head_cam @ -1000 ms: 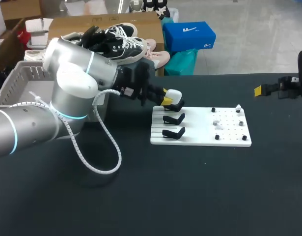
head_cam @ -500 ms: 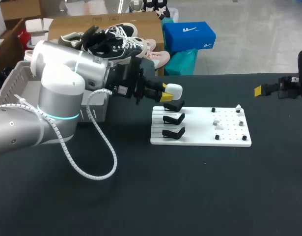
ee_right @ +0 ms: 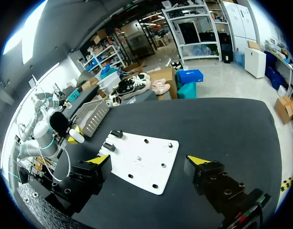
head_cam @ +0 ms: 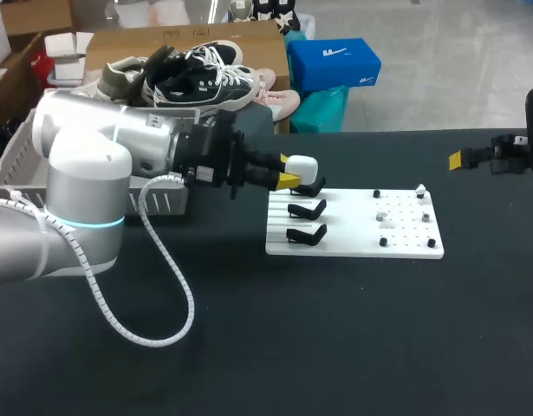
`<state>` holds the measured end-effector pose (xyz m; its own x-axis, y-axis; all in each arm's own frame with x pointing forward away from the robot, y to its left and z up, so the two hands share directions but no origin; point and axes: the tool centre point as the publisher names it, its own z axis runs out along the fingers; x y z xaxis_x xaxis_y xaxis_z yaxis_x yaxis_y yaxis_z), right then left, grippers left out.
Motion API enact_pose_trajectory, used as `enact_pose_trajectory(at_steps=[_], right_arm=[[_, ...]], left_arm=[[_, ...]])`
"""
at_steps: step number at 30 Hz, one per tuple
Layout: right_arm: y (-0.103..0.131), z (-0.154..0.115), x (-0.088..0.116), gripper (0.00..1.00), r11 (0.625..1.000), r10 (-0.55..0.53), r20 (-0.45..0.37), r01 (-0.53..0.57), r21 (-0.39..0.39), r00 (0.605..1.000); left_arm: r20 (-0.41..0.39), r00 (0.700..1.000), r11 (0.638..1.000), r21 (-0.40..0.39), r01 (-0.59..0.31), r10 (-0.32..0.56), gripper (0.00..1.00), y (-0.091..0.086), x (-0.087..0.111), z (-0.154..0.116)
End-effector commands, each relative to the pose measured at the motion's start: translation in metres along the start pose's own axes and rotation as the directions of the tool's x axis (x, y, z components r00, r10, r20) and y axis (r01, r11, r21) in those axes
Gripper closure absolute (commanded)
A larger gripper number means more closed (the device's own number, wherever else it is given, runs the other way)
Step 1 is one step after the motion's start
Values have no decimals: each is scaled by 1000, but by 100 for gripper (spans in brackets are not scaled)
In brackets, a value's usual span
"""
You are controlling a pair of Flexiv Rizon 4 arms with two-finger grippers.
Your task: Pick up each earbud case from the left stands, insert the matching earbuds, close the lid, and place the case in the box.
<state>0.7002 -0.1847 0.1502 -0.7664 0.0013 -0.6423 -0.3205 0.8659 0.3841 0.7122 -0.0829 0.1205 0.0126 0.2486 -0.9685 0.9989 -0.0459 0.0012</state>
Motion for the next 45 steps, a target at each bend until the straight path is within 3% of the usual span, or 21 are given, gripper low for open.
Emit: enact_pose_trajectory(at_steps=[1, 26, 36, 45], right_arm=[[-2, 0, 0, 0, 1000, -1, -1, 1, -7, 1000], [-2, 0, 0, 0, 1000, -1, -1, 1, -7, 1000], [-2, 0, 0, 0, 1000, -1, -1, 1, -7, 1000], [4, 1, 4, 0, 999, -42, -8, 41, -24, 999]], left_arm=[[-1, 1000, 997, -82, -1, 1, 100, -8, -2, -4], [-1, 1000, 997, -82, -1, 1, 100, -8, -2, -4], [89, 996, 999, -32, 11, -8, 100, -12, 3, 18], [118, 992, 999, 16, 35, -37, 100, -12, 11, 27]])
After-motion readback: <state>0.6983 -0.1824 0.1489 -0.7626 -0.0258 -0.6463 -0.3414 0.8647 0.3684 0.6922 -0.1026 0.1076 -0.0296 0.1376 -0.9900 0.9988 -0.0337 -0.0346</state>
